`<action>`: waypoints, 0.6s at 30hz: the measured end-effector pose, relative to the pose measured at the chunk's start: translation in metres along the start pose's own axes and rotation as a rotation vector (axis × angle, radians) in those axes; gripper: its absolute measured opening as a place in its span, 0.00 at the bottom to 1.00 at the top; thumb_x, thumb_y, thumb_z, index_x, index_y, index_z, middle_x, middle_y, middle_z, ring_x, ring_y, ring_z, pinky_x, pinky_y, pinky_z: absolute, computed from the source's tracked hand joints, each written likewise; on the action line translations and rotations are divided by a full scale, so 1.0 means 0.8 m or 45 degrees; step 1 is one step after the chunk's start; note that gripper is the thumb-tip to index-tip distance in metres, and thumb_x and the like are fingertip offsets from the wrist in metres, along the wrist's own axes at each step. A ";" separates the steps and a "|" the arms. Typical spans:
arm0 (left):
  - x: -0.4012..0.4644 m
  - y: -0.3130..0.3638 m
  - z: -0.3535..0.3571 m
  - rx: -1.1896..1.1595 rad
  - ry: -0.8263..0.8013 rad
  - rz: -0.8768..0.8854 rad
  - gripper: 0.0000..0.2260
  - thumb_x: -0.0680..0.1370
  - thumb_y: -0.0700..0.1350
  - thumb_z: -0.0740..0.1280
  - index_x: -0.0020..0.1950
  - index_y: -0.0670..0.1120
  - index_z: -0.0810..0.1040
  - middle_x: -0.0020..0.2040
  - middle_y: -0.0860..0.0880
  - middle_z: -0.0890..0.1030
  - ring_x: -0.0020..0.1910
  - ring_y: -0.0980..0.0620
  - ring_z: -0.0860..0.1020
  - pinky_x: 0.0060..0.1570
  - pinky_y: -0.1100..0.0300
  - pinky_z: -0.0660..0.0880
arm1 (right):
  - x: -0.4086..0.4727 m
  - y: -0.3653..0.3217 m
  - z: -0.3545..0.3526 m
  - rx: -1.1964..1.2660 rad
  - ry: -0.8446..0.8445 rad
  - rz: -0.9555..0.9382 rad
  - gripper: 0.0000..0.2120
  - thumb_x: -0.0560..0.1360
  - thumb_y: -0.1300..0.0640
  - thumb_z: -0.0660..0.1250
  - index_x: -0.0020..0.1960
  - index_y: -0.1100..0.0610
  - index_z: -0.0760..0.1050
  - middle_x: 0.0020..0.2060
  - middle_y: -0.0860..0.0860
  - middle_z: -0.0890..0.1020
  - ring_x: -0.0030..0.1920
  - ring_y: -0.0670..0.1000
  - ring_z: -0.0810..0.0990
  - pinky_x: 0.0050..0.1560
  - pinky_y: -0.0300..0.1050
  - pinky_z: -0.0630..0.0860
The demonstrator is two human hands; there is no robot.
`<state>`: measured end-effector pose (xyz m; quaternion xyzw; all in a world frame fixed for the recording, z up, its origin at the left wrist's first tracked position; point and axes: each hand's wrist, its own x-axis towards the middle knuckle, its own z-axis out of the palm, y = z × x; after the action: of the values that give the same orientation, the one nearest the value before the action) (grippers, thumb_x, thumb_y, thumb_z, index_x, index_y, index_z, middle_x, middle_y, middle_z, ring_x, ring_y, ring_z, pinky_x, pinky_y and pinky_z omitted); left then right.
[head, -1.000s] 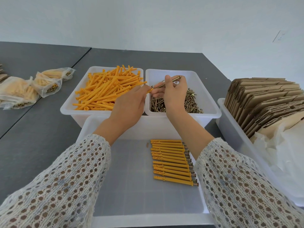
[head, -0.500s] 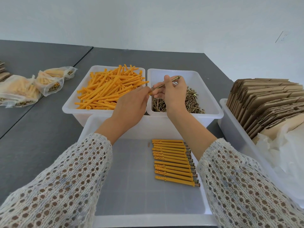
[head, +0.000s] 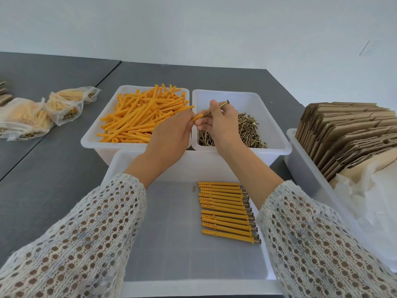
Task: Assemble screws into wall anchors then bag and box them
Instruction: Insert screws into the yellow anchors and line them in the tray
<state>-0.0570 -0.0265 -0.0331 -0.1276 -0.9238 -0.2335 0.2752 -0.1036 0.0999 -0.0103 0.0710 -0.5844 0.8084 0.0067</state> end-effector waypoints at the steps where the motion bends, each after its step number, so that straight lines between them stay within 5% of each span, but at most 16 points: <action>1: 0.000 0.000 0.000 0.002 -0.001 -0.002 0.10 0.85 0.41 0.55 0.54 0.42 0.75 0.43 0.52 0.73 0.39 0.48 0.73 0.37 0.52 0.70 | 0.000 0.000 -0.001 0.003 0.008 -0.005 0.07 0.85 0.59 0.55 0.53 0.63 0.68 0.34 0.61 0.80 0.26 0.52 0.79 0.27 0.43 0.77; 7: 0.001 0.000 -0.002 0.006 0.004 -0.010 0.10 0.85 0.42 0.55 0.57 0.44 0.77 0.47 0.50 0.79 0.43 0.48 0.76 0.40 0.48 0.73 | 0.005 -0.004 -0.008 0.106 0.168 -0.078 0.18 0.86 0.55 0.50 0.46 0.63 0.70 0.34 0.60 0.80 0.24 0.52 0.79 0.26 0.41 0.76; 18: -0.001 0.003 -0.002 0.103 0.037 -0.027 0.12 0.86 0.46 0.54 0.57 0.46 0.76 0.47 0.51 0.79 0.41 0.48 0.76 0.36 0.48 0.74 | 0.006 -0.001 -0.009 0.166 0.233 -0.117 0.19 0.86 0.54 0.49 0.43 0.62 0.70 0.31 0.59 0.80 0.23 0.52 0.78 0.24 0.41 0.75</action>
<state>-0.0547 -0.0252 -0.0310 -0.1033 -0.9297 -0.2006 0.2912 -0.1086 0.1066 -0.0110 0.0239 -0.5237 0.8466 0.0924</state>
